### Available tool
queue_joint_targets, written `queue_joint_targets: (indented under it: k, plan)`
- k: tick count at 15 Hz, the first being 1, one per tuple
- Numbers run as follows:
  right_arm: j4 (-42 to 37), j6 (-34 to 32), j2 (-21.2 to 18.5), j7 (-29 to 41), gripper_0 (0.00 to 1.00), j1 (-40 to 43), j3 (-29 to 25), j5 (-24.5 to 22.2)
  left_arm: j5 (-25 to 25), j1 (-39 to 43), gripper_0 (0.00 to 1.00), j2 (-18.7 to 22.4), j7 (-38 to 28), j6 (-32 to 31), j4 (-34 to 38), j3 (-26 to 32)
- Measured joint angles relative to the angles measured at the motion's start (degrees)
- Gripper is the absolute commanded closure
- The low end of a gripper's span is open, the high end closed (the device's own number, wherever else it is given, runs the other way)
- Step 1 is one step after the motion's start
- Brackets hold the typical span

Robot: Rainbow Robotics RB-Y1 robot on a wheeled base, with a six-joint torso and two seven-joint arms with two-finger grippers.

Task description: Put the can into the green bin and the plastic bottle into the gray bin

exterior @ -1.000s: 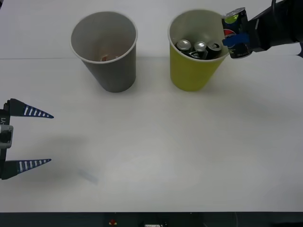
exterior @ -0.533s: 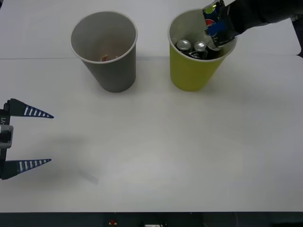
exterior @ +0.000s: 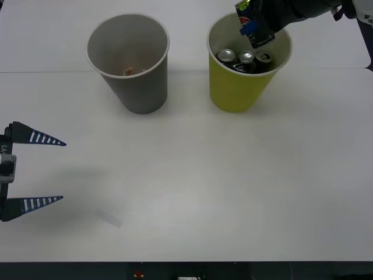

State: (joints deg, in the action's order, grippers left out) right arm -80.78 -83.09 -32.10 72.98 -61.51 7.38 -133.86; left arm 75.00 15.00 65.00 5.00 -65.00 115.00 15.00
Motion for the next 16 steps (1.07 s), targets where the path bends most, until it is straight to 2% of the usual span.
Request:
queue_joint_targets:
  k: [1,9,13,16]
  plan:
    - [0.0,0.0,0.0,-1.0,0.01,0.0,0.0,-0.1,0.0,0.0,0.00,0.0,0.0,0.0,0.0,0.0]
    - [-0.8,-2.0,-0.2,-4.5,0.00,0.3,-1.4,0.8,0.0,0.0,0.00,0.0,0.0,0.0,0.0,0.0]
    - [-8.4,-4.7,-0.7,-6.7,0.00,5.5,-6.3,2.4,0.0,0.0,0.00,0.0,0.0,0.0,0.0,0.0]
    - [-14.9,-4.8,-2.4,-8.8,0.00,11.1,-9.6,7.2,0.0,0.0,0.00,0.0,0.0,0.0,0.0,0.0]
